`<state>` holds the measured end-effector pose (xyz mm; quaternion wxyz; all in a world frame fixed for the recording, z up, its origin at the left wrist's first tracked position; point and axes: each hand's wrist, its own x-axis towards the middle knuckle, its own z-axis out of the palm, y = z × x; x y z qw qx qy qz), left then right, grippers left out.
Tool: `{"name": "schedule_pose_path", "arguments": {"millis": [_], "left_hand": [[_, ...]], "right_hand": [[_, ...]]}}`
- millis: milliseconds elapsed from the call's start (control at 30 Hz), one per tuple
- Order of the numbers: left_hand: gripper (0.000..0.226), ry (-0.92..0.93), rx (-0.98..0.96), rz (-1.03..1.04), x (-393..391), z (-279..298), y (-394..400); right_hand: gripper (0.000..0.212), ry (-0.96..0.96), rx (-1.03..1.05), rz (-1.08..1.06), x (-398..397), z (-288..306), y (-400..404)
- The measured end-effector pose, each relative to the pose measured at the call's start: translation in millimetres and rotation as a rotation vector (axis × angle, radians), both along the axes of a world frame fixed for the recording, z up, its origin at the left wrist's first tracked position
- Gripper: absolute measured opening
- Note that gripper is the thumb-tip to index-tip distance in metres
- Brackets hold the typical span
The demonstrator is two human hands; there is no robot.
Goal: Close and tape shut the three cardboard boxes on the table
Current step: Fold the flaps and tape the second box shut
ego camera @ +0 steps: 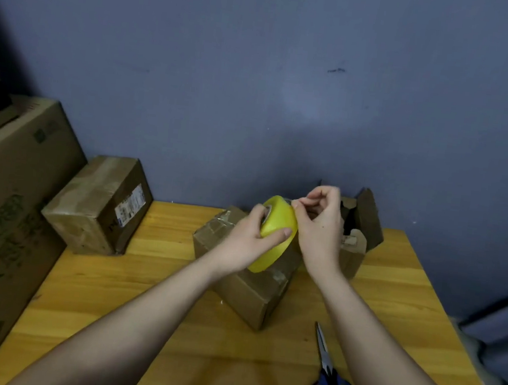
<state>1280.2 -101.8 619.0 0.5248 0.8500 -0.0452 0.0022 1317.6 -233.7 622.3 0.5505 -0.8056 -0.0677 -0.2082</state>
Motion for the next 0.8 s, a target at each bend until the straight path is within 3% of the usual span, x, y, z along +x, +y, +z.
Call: {"name": "schedule_pose_path", "arguments": {"millis": [100,300,467,600,667,700,800], "left_hand": [[0.036,0.165,-0.278,0.007,-1.1,6.7,-3.9],[0.061,0.289,-0.572,-0.021,4.6,9.6,-6.0],[0.044,0.297,-0.46,-0.027,9.2,15.4,-9.8],[0.043,0.11,0.06,0.145,21.3,5.7,-9.3],[0.053,0.108,0.124,0.181,26.3,8.4,-5.8],[0.054,0.155,0.067,0.166,29.4,10.0,-3.0],[0.049,0.396,-0.42,0.04,28.8,18.7,2.8]], "right_hand": [[0.029,-0.086,-0.029,-0.026,-2.9,4.5,1.8],[0.03,-0.157,0.081,0.017,-11.1,7.2,1.2],[0.036,-0.193,0.242,0.009,-16.1,14.8,-2.5],[0.04,-0.237,0.264,0.062,-18.6,25.2,-0.1],[0.041,-0.249,0.275,0.082,-19.5,28.0,3.1],[0.04,-0.257,0.291,0.089,-19.6,29.4,3.9],[0.04,-0.292,0.286,0.139,-18.0,37.7,6.7]]}}
